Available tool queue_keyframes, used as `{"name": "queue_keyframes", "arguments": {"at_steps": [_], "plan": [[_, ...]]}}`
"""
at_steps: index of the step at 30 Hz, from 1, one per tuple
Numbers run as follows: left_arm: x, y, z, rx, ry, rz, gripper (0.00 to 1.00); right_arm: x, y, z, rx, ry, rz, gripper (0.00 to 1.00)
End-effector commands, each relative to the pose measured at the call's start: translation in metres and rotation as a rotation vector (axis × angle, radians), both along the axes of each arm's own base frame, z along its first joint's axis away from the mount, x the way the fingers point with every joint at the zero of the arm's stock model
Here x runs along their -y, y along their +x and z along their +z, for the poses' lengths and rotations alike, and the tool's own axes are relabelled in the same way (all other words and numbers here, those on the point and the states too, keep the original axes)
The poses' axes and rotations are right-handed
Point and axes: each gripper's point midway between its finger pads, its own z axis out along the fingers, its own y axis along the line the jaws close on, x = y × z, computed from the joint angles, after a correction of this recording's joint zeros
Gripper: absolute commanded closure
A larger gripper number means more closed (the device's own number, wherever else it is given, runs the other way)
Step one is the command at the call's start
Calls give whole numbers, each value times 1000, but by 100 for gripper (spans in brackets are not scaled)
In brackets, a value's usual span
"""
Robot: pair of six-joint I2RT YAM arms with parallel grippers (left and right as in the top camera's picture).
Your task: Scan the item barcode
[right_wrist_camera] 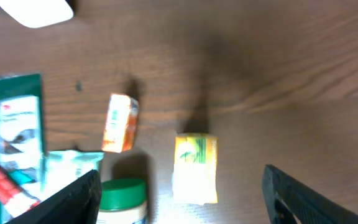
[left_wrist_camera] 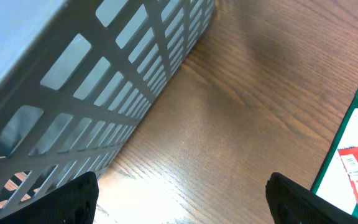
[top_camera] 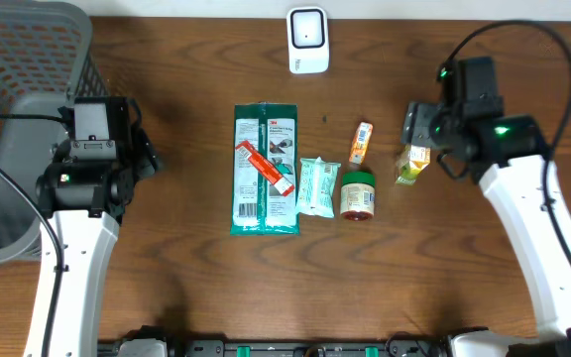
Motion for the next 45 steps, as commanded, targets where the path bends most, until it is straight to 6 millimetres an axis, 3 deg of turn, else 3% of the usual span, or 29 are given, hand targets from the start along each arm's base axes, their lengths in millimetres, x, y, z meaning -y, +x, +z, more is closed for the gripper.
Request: {"name": "queue_keyframes", "arguments": {"at_steps": [1,5,8,12,17,24,32,45], "plan": [[-4,0,5,8,16,5,13,7,3,34,20,65,-46,20],[-4,0,5,8,16,5,13,14,5,46,-77,156,-43,16],[-4,0,5,8,16,5,13,21,11,42,-141,220,-34,14],[-4,0,5,8,16,5,13,26,15,12,-246,276,-32,12],[-4,0,5,8,16,5,13,14,17,-36,-408,325,-24,11],[-4,0,5,8,16,5,13,4,21,-78,-528,348,-21,23],[-4,0,5,8,16,5,13,18,16,-91,-560,246,-53,38],[-4,0,5,8,16,5,13,16,8,-119,-592,216,-48,41]]}}
